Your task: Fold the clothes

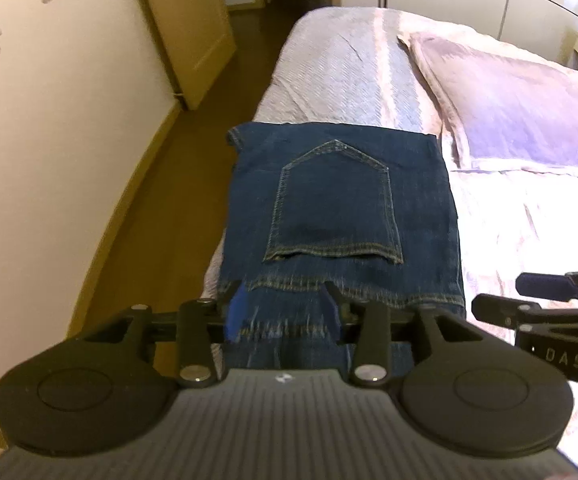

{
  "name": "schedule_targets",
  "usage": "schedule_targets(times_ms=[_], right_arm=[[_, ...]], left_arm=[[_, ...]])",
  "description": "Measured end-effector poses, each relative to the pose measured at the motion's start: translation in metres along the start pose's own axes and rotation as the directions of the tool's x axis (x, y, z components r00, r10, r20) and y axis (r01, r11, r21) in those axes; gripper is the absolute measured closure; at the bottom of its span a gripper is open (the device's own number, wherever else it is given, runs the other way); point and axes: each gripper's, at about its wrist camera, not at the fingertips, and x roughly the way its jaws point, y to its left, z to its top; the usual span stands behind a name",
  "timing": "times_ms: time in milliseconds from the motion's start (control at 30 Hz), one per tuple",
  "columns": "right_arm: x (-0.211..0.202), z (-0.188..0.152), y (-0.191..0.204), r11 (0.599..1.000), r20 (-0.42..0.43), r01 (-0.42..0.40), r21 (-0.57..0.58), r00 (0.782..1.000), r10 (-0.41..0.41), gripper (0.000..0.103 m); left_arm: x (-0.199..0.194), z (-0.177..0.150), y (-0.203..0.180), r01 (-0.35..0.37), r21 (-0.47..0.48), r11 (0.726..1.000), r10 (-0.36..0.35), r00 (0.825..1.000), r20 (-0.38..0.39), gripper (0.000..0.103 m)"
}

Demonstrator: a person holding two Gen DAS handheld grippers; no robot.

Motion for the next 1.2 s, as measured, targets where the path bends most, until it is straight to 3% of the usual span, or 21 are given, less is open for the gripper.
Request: schedule_targets(times_ms=[267,367,633,867,1100,1200], right_arm=[[-0.041,-0.026,0.0,0.995,0.008,-0.036,-0.095,0.999,0.037,0.041],[-0.057,-0.035,-0.003,0.988,0.02,-0.052,-0.146,0.998,0.055,0.04],[-0.095,-0.056,-0.029,0.97,-0.002,-0.093,-0.227,0.996,0.095,0.039],[-0.124,-0.07,-0.057,0.943,-0.022,-0.122,-0.311,0.992,0.122,0.039],[-0.141,-0.075,-0.087,0.916,-0.033,-0.146,-0.374,0.989,0.144,0.038],[-0.144,-0.073,-0.097,0.904,-0.062,-0.186,-0.384,0.983,0.176,0.038]], left_arm=[[-0.048,-0.031,-0.021,-0.062,-0.088,0.994,0.064,0.998,0.018,0.057],[-0.067,-0.044,-0.035,-0.078,-0.128,0.989,0.082,0.996,0.026,0.048],[-0.106,-0.078,-0.076,-0.141,-0.234,0.962,0.145,0.989,0.001,0.048],[-0.134,-0.102,-0.114,-0.2,-0.318,0.927,0.206,0.979,-0.016,0.043],[-0.159,-0.121,-0.154,-0.279,-0.385,0.88,0.295,0.955,-0.019,0.04],[-0.167,-0.125,-0.165,-0.281,-0.428,0.859,0.302,0.953,-0.02,0.04]])
